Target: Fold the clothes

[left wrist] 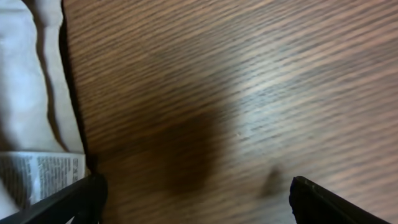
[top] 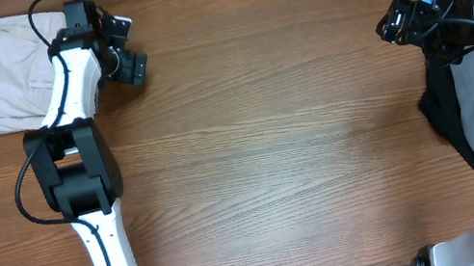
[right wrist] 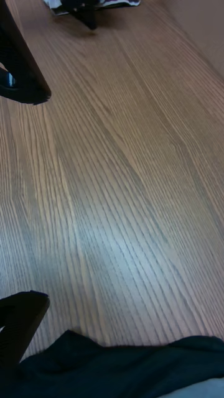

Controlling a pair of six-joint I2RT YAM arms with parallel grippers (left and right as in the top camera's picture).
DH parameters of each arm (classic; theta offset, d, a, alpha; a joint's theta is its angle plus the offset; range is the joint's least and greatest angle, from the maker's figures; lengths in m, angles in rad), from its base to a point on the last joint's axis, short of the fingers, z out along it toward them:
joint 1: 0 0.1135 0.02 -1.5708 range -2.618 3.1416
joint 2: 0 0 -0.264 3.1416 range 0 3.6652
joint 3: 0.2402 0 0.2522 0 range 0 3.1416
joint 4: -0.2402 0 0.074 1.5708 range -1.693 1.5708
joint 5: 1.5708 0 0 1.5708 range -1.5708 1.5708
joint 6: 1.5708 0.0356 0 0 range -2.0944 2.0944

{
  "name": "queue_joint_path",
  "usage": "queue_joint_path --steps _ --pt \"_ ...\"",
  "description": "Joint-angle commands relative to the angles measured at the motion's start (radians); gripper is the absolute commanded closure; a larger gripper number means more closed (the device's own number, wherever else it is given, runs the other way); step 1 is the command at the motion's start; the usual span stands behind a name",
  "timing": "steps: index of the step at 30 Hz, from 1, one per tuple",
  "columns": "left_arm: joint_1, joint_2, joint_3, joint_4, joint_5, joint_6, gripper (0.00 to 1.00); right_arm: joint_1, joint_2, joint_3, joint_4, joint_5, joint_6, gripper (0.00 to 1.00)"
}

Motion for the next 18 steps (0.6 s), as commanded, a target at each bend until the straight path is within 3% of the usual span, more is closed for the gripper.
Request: queue_joint_path --steps 1,18 --pt "0.013 0.039 0.005 0.025 0.019 0.023 0.04 0.004 -0.020 0.024 0.001 0.006 -0.008 0.00" --pt "0.064 0.101 0.005 0.185 0.018 0.023 0.02 0.004 -0.020 0.024 -0.006 0.006 -0.008 0.00"
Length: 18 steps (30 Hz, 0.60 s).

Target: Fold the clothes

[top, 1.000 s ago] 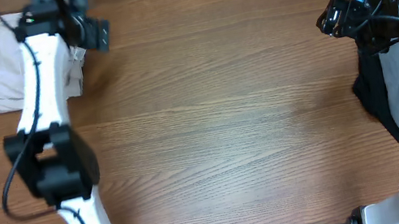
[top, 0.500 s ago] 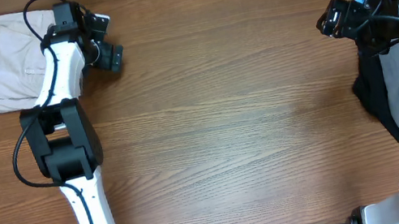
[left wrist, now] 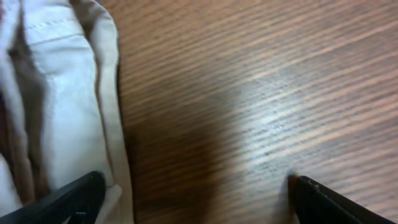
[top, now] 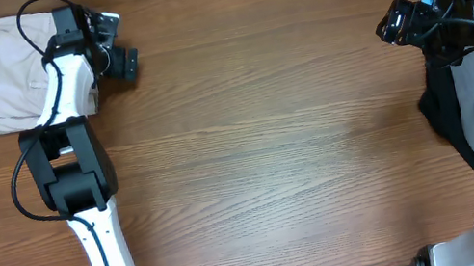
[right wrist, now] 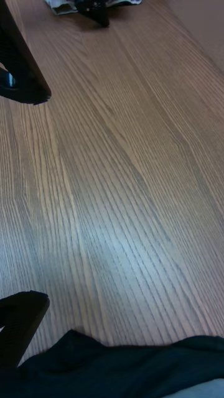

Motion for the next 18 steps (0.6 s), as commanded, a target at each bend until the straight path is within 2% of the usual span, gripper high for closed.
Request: queue_joint_path --steps 1,18 --pt "0.019 0.049 0.003 0.025 -0.020 0.022 0.02 0.004 -0.020 0.024 0.003 0.006 -0.008 0.00" --pt "0.064 0.049 0.003 0.071 -0.022 0.018 0.01 0.004 -0.020 0.024 0.003 0.007 -0.008 0.00"
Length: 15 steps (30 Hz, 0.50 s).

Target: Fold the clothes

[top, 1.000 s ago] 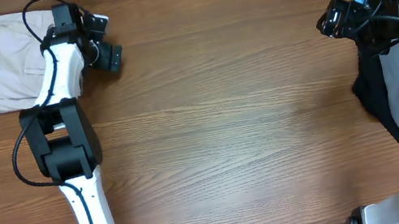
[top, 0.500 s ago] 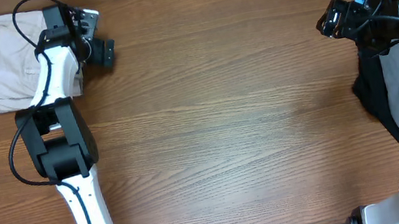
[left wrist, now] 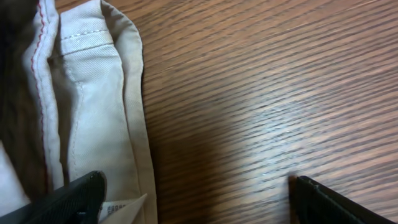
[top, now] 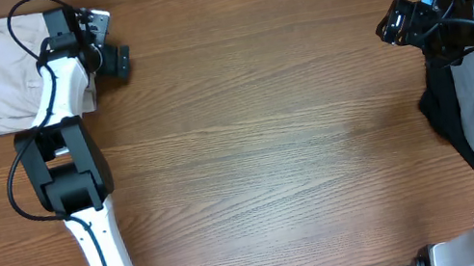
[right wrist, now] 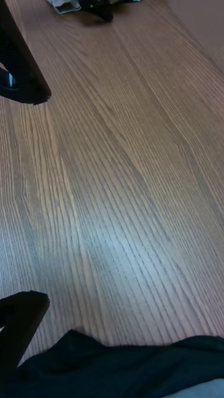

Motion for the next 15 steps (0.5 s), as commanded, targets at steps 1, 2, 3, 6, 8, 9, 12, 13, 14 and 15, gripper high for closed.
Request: queue_joint_path --steps 1,2,3,6,8,9,12,13,14,15 --pt "0.037 0.037 0.003 0.001 -0.025 0.018 0.01 0.003 -0.020 0.024 0.003 0.007 -0.008 0.00" --pt "0.039 0.037 0.003 0.002 -0.025 0.018 0.01 0.003 -0.020 0.024 0.003 0.007 -0.008 0.00" --pt "0.042 0.037 0.003 0.003 -0.025 0.018 0.01 0.003 -0.020 0.024 0.003 0.007 -0.008 0.00" --pt "0.046 0.037 0.003 0.012 -0.023 0.019 0.01 0.003 -0.020 0.024 0.004 0.007 -0.008 0.00" --pt "0.046 0.037 0.003 0.020 -0.022 0.019 0.01 0.003 -0.020 0.024 0.003 0.007 -0.008 0.00" --pt "0.046 0.037 0.003 0.024 -0.022 0.018 0.01 0.003 -0.020 0.024 0.003 0.007 -0.008 0.00" --pt "0.045 0.037 0.003 0.031 -0.022 0.018 0.01 0.003 -0.020 0.024 0.003 0.007 -0.008 0.00" --pt "0.045 0.036 0.004 0.030 -0.022 0.017 0.01 0.003 -0.020 0.024 0.004 0.007 -0.008 0.00" --pt "0.044 0.034 0.005 0.029 -0.022 0.006 0.01 0.003 -0.020 0.024 0.007 0.007 -0.008 0.00" --pt "0.042 0.027 0.008 0.021 -0.021 -0.010 0.01 0.003 -0.020 0.024 0.011 0.008 -0.009 0.00"
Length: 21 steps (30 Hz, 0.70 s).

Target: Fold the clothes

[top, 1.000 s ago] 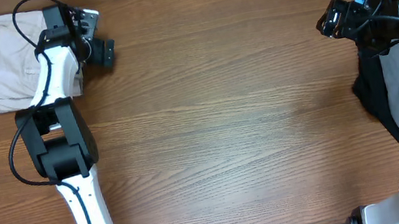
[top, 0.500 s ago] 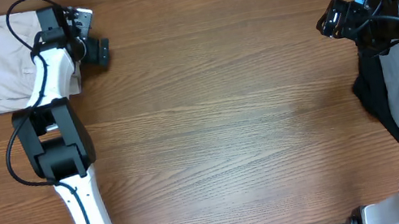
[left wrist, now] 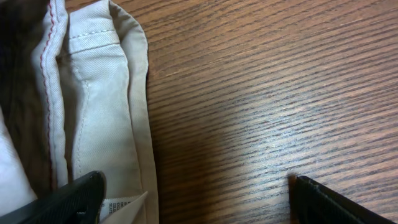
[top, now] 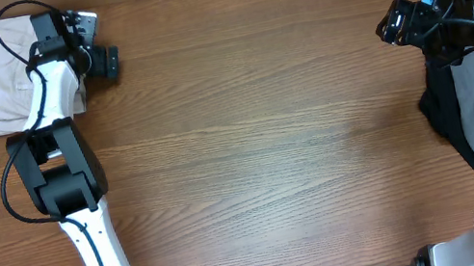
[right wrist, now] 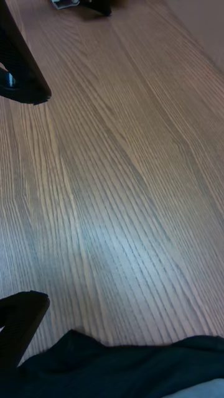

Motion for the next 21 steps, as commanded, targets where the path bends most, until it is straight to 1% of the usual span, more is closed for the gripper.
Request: queue_joint_path --steps 1,5,9,14,17,21 --pt "0.002 0.013 0.012 -0.017 -0.012 -0.013 0.00 0.004 -0.021 0.025 0.014 0.014 -0.016 0.00" --pt "-0.012 -0.055 0.036 -0.072 0.017 -0.013 0.00 0.004 -0.038 0.057 0.015 0.046 -0.040 0.00" --pt "-0.036 -0.180 0.045 -0.130 0.033 -0.015 0.00 0.004 -0.075 0.150 -0.043 0.049 -0.087 0.00" --pt "-0.082 -0.330 0.045 -0.192 0.035 -0.077 0.00 0.016 -0.152 0.256 -0.131 0.045 -0.089 0.00" --pt "-0.110 -0.368 0.045 -0.191 0.035 -0.077 0.00 0.024 -0.235 0.268 -0.161 0.045 -0.089 0.00" --pt "-0.132 -0.372 0.045 -0.192 0.035 -0.077 0.00 0.024 -0.348 0.268 -0.240 0.049 -0.089 0.00"
